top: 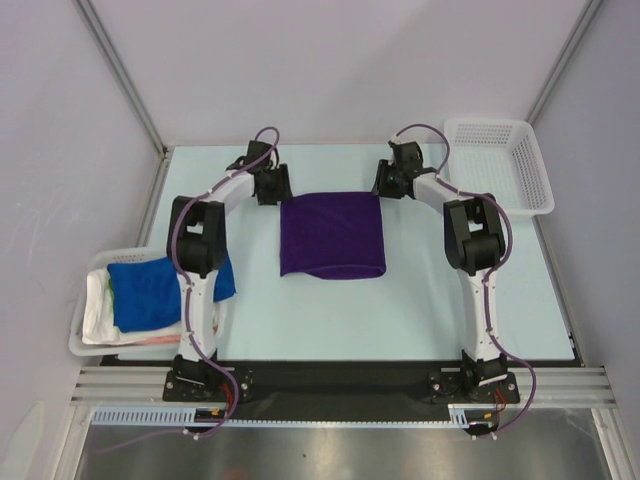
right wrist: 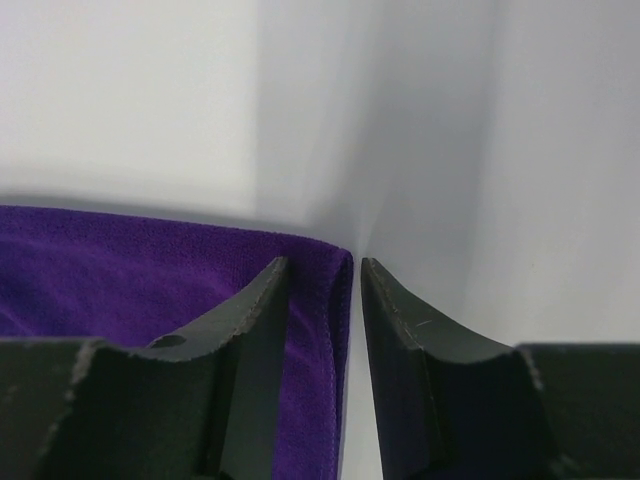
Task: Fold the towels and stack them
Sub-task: Fold the towel
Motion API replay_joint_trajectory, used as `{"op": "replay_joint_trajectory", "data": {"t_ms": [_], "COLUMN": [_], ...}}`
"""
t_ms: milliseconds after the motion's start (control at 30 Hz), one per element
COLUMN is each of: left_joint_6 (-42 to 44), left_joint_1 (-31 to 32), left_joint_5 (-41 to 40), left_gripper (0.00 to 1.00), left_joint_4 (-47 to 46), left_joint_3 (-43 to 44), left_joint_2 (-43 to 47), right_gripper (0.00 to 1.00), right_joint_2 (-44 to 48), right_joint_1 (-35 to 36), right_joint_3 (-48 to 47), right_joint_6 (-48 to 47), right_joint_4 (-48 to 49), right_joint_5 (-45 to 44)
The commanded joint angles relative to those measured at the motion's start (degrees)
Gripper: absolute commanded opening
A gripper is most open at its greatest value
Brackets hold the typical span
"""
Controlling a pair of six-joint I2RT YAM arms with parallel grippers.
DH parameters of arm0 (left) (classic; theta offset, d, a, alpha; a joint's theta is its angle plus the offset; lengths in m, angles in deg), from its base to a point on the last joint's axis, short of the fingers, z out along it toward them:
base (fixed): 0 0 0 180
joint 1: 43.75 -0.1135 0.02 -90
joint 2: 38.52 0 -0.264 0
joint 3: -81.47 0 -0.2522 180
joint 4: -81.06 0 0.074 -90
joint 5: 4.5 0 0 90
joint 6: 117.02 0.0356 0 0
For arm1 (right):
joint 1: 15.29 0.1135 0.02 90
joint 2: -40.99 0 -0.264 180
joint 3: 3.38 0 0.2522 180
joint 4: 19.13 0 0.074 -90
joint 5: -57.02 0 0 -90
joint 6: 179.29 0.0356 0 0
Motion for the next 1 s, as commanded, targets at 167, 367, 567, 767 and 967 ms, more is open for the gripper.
{"op": "replay_joint_trajectory", "data": {"t_ms": [167,367,567,767,967], "left_joint_6": [-0.1,-2.0,-5.2,-3.4,1.7], "left_joint_1": [-1.7,-2.7,-4.3,-4.3,-2.5], "left_joint_5": [4.7,7.8,14.3,12.1,6.5], "left_gripper": [0.61,0.65,0.69,0.68,0.63], "left_joint_4": [-3.9,-11.3,-22.3,-19.6,-10.4], "left_joint_3": [-4.3,-10.9,-18.6,-16.8,-11.1], "left_joint_2": [6.4,10.5,14.9,13.7,10.2], "right_gripper": [0.42,0.41,0.41,0.41,0.41], "right_joint_2": [4.8,6.3,7.9,8.2,6.4], "right_joint_1": [-1.0,-1.5,-2.1,-2.3,-1.4], "right_joint_3": [4.8,7.3,9.6,9.9,6.4], "right_joint_6": [0.9,1.9,2.9,2.8,0.5], "right_joint_4": [3.8,6.1,8.4,8.4,5.0], "right_joint_5": [1.4,2.0,2.8,3.5,4.2]}}
